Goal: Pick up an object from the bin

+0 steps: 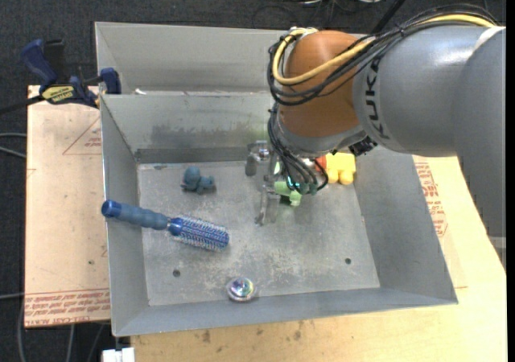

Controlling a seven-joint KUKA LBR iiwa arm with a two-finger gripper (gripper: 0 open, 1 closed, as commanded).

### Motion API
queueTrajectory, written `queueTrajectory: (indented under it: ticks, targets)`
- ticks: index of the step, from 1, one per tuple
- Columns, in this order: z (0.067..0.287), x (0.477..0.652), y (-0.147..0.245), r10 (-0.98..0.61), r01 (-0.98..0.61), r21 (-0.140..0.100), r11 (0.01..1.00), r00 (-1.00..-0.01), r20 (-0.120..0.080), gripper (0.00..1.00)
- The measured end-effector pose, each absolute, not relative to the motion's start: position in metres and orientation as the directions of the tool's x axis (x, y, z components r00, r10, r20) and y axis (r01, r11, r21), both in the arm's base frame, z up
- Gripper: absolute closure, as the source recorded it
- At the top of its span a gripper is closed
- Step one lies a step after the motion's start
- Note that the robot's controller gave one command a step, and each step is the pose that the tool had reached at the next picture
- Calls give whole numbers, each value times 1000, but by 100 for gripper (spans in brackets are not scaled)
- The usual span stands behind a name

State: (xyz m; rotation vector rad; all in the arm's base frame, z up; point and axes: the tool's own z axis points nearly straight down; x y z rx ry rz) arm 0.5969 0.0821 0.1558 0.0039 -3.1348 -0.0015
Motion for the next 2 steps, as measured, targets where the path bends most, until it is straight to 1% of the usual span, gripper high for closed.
queueTrajectory:
  ticks: [1,2]
  targets:
    - [125,635,177,64,64,6,998,-998,-2,0]
    - [88,593,201,-19,-19,1,1000,-1000,1,0]
